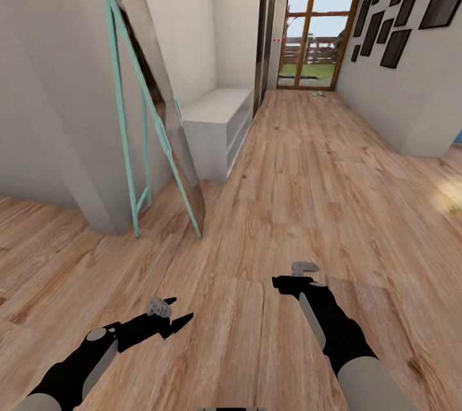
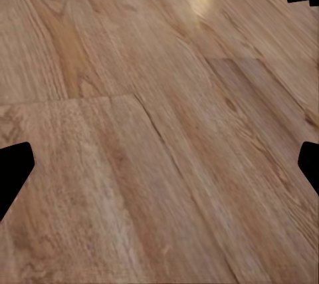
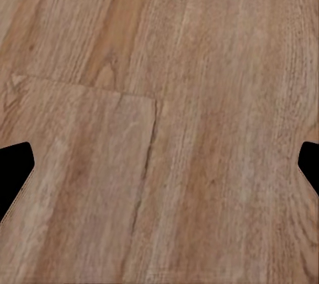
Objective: Pick up the two gym shoes and the two sandals from the corridor floor and place them onto the hallstand (shoe rack) in the corridor, making sure they are on the rack and not on the floor. Arrange them so the two gym shoes are next to each other and the two sandals are next to each other.
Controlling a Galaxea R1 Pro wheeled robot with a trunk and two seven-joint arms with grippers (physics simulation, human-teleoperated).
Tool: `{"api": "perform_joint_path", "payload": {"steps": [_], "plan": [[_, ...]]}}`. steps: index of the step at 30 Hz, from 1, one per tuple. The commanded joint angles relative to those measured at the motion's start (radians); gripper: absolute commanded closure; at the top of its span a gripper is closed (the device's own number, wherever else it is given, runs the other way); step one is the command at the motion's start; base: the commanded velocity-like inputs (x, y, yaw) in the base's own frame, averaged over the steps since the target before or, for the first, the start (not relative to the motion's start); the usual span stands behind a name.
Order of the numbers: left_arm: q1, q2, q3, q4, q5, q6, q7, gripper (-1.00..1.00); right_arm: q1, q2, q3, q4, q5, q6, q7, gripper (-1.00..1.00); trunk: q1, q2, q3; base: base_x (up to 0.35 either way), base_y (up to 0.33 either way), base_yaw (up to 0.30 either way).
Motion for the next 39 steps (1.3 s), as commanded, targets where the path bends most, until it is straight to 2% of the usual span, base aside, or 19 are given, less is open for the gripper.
{"api": "perform_joint_path", "payload": {"steps": [1, 10, 39], "plan": [[-0.001, 0.001, -0.006, 0.001, 0.004, -0.008, 0.001, -1.00, 0.000, 0.000, 0.002, -0.001, -0.010, 0.004, -0.007, -1.00, 0.000, 0.000, -0.001, 0.344, 0.001, -0.014], [-0.001, 0.001, -0.006, 0.001, 0.004, -0.008, 0.001, -1.00, 0.000, 0.000, 0.002, -0.001, -0.010, 0.004, -0.007, -1.00, 0.000, 0.000, 0.001, 0.344, 0.000, -0.156], [-0.001, 0.001, -0.006, 0.002, 0.004, -0.008, 0.001, -1.00, 0.000, 0.000, 0.002, 0.000, -0.010, 0.004, -0.007, -1.00, 0.000, 0.000, 0.013, 0.345, 0.000, -0.252]]}}
